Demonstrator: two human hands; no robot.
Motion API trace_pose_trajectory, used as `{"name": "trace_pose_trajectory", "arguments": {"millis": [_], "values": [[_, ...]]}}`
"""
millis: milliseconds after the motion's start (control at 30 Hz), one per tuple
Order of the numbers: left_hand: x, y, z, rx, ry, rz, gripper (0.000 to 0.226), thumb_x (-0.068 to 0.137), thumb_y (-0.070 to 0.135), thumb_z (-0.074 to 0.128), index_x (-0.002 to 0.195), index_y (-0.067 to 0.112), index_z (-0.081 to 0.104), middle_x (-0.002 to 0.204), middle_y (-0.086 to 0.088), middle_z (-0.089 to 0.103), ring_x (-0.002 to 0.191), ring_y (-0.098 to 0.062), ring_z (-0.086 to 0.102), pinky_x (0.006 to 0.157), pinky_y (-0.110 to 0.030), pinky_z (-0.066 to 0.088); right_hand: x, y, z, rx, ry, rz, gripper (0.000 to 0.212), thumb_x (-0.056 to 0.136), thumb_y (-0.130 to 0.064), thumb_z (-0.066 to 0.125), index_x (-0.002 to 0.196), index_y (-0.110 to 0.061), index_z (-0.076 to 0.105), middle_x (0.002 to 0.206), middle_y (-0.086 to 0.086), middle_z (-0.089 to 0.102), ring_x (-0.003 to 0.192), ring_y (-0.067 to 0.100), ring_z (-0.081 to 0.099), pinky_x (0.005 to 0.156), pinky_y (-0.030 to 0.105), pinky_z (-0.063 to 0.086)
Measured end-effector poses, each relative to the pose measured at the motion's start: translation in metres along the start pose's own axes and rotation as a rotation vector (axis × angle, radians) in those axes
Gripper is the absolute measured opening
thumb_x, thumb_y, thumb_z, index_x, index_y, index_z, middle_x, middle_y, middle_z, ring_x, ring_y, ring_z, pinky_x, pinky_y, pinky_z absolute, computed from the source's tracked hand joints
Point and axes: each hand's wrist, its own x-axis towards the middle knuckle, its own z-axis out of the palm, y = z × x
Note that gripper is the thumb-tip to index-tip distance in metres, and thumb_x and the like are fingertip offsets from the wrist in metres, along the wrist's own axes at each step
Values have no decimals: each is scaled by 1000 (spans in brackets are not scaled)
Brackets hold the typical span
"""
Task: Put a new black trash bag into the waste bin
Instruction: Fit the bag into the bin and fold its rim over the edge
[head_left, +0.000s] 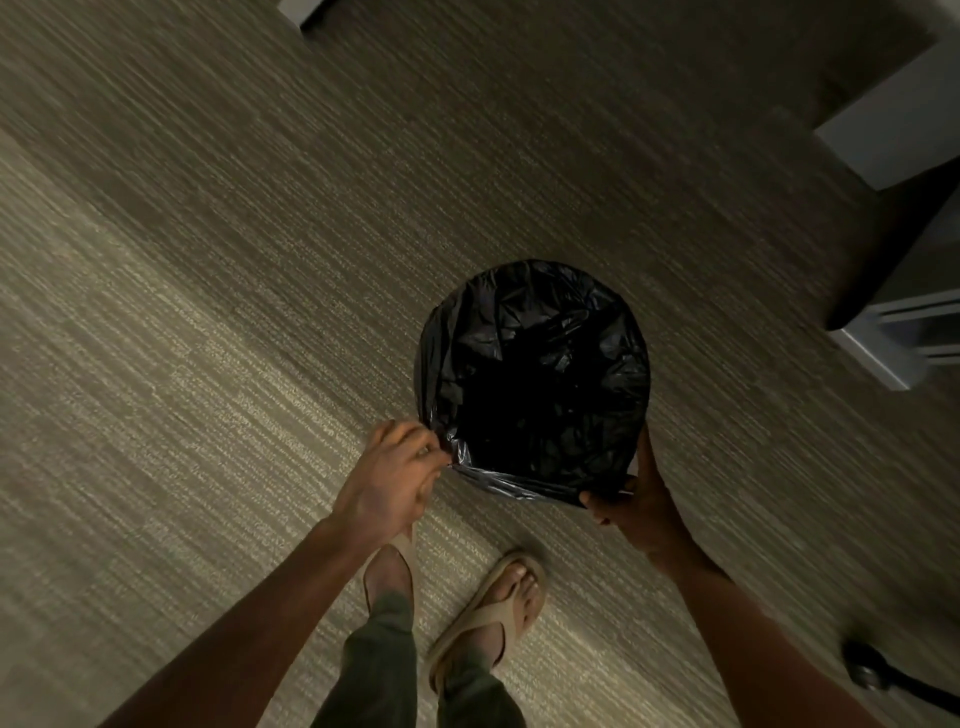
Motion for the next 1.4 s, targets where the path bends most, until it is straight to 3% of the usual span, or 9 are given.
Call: {"name": "trace_pose_trajectory", "arguments": {"millis": [100, 233, 400, 500, 667, 800, 933, 1167, 1400], "values": [[-2, 0, 7, 30, 18, 5, 23, 78, 14, 81, 101, 16, 81, 105, -4, 72, 111, -30, 65, 98, -49, 54, -3, -2, 13, -90, 95, -29, 133, 80, -8, 88, 157, -63, -5, 138, 16, 64, 100, 33, 75, 72, 42, 65], [-5, -1, 16, -104, 42, -81, 36, 87, 19, 51, 106, 12, 81, 111, -6, 75, 119, -24, 58, 109, -37, 39, 0, 1, 30, -111, 203, -20, 137, 76, -24, 91, 153, -67, -14, 100, 11, 79, 82, 28, 78, 78, 48, 65], [-6, -7, 25, -260, -194, -236, 41, 91, 11, 66, 132, 11, 70, 147, -5, 61, 143, -24, 50, 119, -33, 39, 7, 12, 40, -189, 281, 26, 138, 76, -25, 90, 159, -54, -16, 79, 12, 77, 67, 26, 75, 63, 36, 59], [-3, -8, 22, -595, -90, -552, 39, 90, 2, 71, 128, 12, 72, 135, -4, 70, 111, -10, 69, 89, -4, 49, 17, 15, 37, -153, 261, 88, 137, 74, -22, 92, 164, -47, -8, 89, 17, 78, 74, 34, 78, 73, 46, 64], [21, 0, -5, -890, 448, -965, 23, 94, -1, 67, 110, 13, 75, 100, -4, 76, 89, -9, 72, 60, -3, 49, 23, 17, 10, 161, 64, 221, 113, 78, 1, 88, 165, -31, 23, 127, 24, 69, 104, 32, 74, 93, 57, 60], [46, -3, -21, -1078, 308, -881, 37, 104, 36, 56, 139, 26, 59, 117, 21, 66, 107, 1, 63, 88, -13, 51, 20, 3, -21, 423, 212, 254, 66, 100, -1, 63, 159, -20, 39, 152, 20, 55, 123, 30, 62, 97, 43, 52], [76, -9, -11, -1261, 57, -839, 72, 95, 73, 36, 157, 37, 38, 160, 4, 48, 144, -22, 47, 121, -49, 37, 22, -35, -11, 527, 219, 153, 65, 102, -55, 48, 159, -25, 40, 153, 4, 54, 138, 24, 52, 111, 48, 44], [105, -24, -5, -1264, -96, -971, 96, 89, 87, 18, 146, 21, 58, 143, -13, 64, 136, -34, 57, 115, -47, 43, 47, -53, 17, 521, 297, 236, 67, 107, -58, 33, 157, -15, 44, 156, 11, 52, 140, 31, 52, 102, 39, 46], [113, -18, -18, -831, 367, -766, 61, 106, 59, 31, 150, 22, 51, 151, -12, 57, 133, -24, 55, 102, -29, 39, 66, -54, -8, 305, 427, -11, 88, 91, -74, 42, 161, -22, 37, 166, 5, 41, 144, 18, 45, 96, 18, 43]]}}
